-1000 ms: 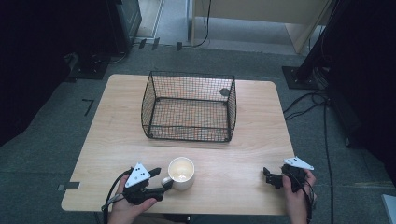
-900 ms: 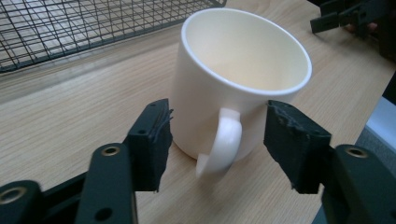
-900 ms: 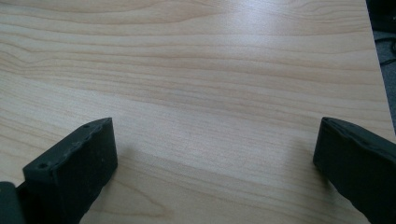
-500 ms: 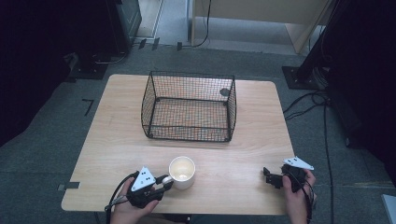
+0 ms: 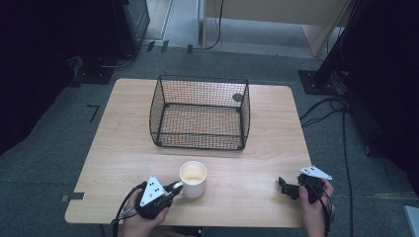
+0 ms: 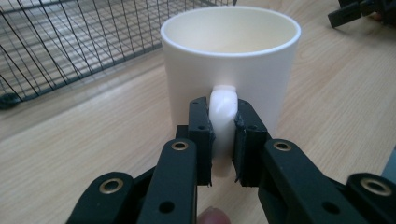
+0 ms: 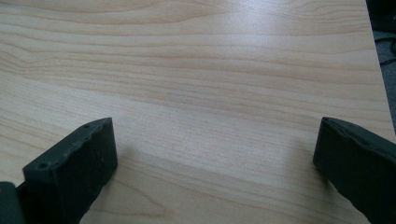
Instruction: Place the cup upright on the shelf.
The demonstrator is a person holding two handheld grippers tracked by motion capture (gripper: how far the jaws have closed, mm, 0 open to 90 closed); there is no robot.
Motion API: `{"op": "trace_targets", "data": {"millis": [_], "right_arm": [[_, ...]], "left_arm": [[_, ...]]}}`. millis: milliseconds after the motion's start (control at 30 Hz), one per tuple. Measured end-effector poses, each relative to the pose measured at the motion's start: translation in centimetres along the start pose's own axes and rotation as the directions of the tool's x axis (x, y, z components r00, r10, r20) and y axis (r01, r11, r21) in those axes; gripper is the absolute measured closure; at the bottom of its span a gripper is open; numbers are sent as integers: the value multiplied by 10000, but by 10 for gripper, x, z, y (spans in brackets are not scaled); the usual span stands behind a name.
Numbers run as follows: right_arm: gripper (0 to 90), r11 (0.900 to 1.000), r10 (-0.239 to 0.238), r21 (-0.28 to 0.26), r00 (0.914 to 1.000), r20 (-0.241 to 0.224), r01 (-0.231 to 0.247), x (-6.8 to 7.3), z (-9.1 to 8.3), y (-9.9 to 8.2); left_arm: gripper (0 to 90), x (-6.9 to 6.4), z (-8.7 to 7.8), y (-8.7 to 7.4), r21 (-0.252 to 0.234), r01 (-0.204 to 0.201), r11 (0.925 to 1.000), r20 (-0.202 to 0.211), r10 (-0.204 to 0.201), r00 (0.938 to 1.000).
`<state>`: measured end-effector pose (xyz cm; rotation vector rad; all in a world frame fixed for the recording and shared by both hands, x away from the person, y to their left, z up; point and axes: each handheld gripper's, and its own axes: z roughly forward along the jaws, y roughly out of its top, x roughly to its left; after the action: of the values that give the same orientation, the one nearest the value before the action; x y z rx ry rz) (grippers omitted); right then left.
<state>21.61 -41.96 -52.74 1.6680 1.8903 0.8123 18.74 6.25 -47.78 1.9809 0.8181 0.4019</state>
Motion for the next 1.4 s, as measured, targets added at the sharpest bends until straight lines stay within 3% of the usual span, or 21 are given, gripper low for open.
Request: {"op": "trace_targets", "data": {"millis": [300,833,1067,1400], "right_arm": [[0,10000,2,0,10000,-1,-2,0,0,0],[0,10000,-3,-1,10000,-3,3,0,0,0],[0,10000,0,-1,10000,0,0,0,0,0],[0,10000,-8,6,10000,-2,8,0,0,0]], "left_arm": [[811,3,-1,8,-452,124,9989,-342,-140,9993],[811,17,-3,50,-1250,79,9921,-683,-165,9975],[811,21,-4,64,-1692,139,9855,-746,-268,9969],[811,28,2,93,-2600,119,9655,-890,-362,9954]]}}
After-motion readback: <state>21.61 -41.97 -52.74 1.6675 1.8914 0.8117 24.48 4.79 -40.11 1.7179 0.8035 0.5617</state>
